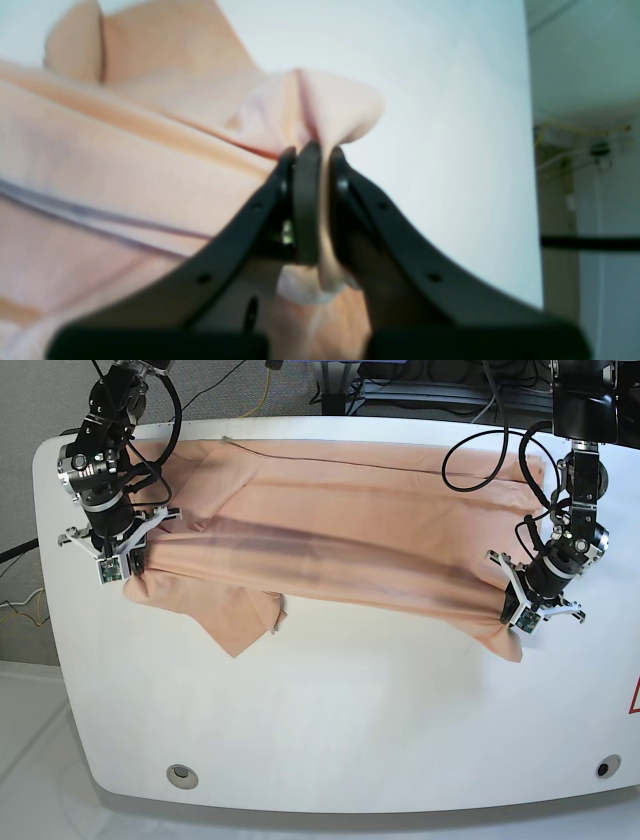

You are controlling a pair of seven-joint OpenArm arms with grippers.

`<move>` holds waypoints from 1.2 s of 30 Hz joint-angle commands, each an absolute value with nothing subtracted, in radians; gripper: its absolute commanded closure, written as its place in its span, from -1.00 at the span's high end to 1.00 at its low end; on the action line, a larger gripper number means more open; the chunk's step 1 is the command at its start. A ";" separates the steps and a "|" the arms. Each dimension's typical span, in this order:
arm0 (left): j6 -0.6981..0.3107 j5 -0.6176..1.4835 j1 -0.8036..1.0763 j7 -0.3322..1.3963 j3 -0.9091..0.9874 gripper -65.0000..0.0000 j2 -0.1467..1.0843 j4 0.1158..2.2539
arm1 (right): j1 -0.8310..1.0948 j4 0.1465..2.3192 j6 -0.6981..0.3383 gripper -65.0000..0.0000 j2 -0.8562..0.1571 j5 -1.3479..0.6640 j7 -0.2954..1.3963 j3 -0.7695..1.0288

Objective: Fold the T-shirt properly
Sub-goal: 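Carry the held fabric with both grippers over toward the shoulder edge, then lower the folded fabric onto the shoulder edge with both grippers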

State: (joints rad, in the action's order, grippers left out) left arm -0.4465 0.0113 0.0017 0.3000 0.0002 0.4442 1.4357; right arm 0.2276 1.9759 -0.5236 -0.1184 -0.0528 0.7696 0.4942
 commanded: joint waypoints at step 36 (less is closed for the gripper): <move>-0.424 0.001 0.079 0.429 0.012 -0.92 0.464 1.448 | 0.367 1.991 -0.503 -1.00 -0.134 -0.038 0.878 0.506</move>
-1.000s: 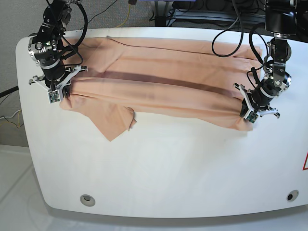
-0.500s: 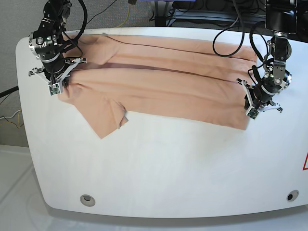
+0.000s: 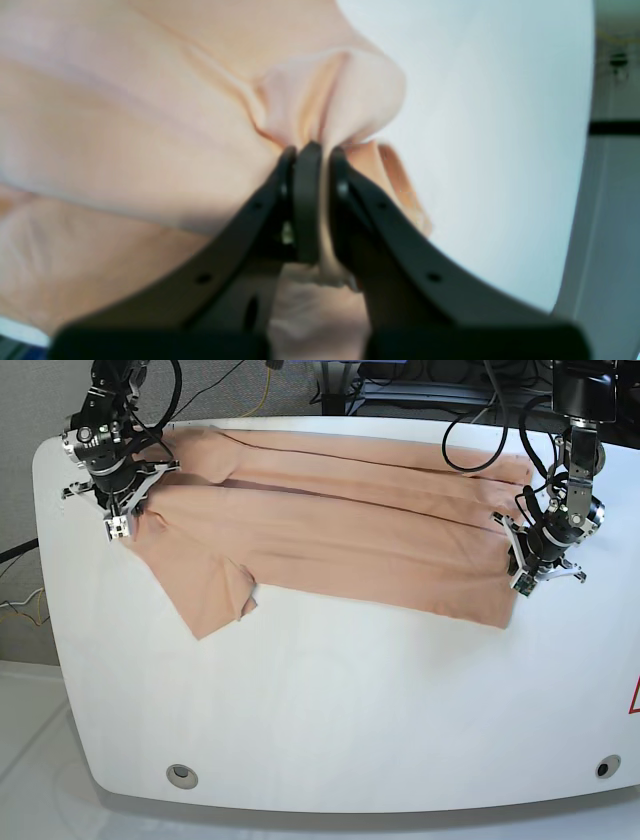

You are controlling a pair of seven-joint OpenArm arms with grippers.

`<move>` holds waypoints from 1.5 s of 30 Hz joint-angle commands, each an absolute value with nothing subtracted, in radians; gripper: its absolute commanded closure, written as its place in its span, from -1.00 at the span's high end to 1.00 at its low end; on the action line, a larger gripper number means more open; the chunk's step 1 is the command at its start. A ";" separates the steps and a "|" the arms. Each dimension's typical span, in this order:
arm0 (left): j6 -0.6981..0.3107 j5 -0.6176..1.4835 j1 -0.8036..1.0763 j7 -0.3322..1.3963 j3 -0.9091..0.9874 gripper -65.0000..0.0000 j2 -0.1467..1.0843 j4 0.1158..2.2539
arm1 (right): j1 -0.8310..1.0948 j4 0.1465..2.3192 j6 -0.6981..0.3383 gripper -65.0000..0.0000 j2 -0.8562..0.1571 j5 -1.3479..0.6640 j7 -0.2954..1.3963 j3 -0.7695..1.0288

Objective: Fold the T-shirt properly
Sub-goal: 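Lower the folded fabric onto the shoulder edge with both grippers, then open both grippers to release the folded shirt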

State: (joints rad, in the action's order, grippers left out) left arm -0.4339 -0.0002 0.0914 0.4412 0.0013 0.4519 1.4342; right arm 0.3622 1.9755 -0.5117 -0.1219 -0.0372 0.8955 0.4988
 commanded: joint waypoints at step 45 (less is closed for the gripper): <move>-0.421 0.002 -0.016 0.426 0.012 0.29 0.461 1.452 | 0.291 1.966 -0.509 0.88 -0.130 -0.042 0.872 0.504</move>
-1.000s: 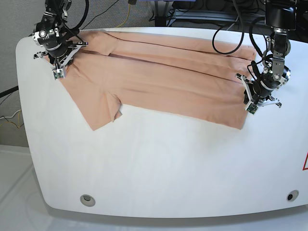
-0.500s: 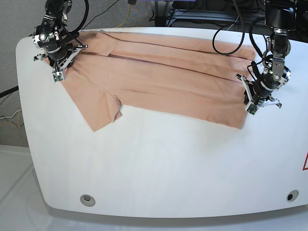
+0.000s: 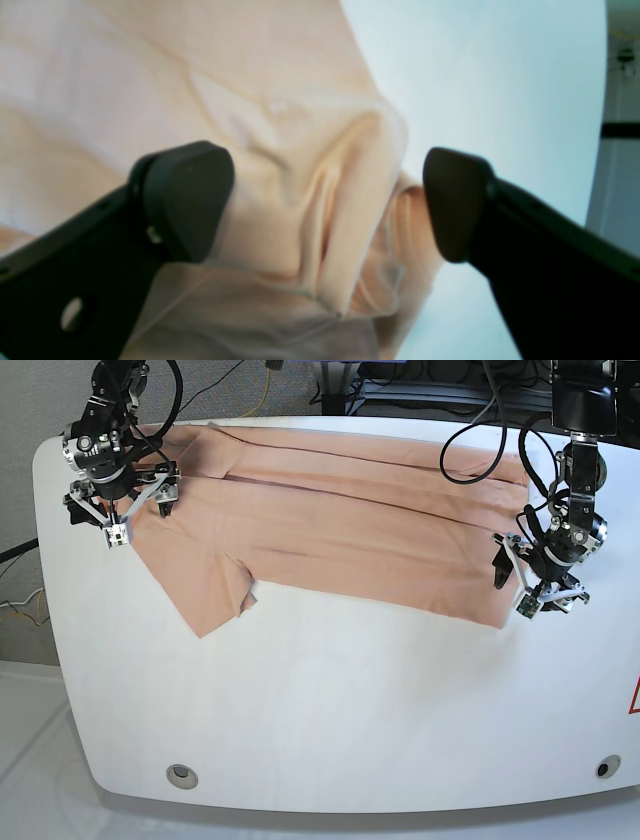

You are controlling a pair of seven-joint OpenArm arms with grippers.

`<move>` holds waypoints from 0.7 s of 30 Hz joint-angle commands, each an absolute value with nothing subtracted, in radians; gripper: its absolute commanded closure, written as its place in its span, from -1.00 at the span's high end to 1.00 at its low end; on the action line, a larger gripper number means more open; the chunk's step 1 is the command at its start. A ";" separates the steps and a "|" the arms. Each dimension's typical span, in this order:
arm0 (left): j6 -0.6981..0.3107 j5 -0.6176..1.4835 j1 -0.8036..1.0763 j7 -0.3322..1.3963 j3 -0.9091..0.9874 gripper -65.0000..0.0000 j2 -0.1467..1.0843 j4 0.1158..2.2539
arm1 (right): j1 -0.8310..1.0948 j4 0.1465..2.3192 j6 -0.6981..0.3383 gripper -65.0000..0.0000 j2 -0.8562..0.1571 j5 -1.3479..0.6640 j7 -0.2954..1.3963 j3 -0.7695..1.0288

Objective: Fold the T-shirt properly
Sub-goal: 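Open both grippers to release the folded shirt, then move the left gripper inward along the strip and pinch its edge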

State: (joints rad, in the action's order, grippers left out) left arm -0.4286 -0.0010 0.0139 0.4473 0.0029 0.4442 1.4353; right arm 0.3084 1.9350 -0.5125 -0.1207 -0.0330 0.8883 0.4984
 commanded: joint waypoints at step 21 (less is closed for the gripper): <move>-0.421 0.001 -0.119 0.343 0.008 0.31 0.430 1.273 | 0.079 1.896 -0.510 0.89 -0.093 -0.042 0.872 0.501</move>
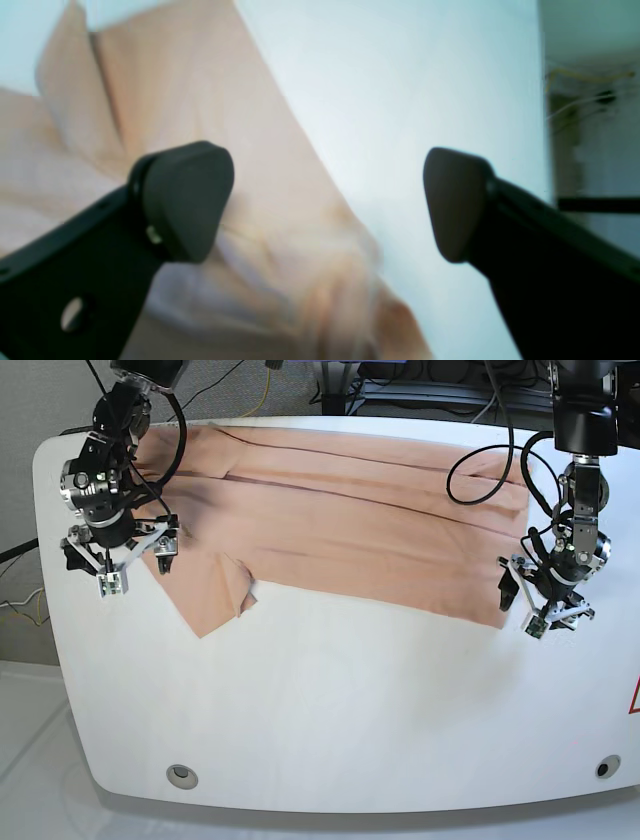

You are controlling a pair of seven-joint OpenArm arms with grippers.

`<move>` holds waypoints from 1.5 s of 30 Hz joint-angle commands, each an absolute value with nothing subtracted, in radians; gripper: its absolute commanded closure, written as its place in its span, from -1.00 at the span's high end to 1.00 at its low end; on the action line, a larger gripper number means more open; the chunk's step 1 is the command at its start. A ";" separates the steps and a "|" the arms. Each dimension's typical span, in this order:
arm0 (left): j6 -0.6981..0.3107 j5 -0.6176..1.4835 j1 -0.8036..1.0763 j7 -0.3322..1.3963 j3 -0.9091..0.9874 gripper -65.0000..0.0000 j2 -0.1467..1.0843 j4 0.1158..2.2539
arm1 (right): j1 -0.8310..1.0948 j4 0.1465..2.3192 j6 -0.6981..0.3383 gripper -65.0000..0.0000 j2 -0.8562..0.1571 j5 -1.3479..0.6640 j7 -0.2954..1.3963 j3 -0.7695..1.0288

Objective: Fold the T-shirt properly
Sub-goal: 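Move the left gripper inward along the strip and pinch its edge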

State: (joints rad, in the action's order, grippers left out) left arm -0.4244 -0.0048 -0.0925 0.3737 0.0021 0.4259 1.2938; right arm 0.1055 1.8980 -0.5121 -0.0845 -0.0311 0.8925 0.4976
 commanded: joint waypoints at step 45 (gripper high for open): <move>-0.426 0.108 -0.202 0.337 0.013 0.25 0.275 1.090 | 0.024 1.853 -0.509 0.89 -0.094 -0.041 0.872 0.496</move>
State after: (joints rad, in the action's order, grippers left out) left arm -0.4202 0.1131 -0.1909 0.3244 0.0124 0.2699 1.0790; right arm 0.0349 1.8332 -0.5125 -0.0807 -0.0307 0.8944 0.4938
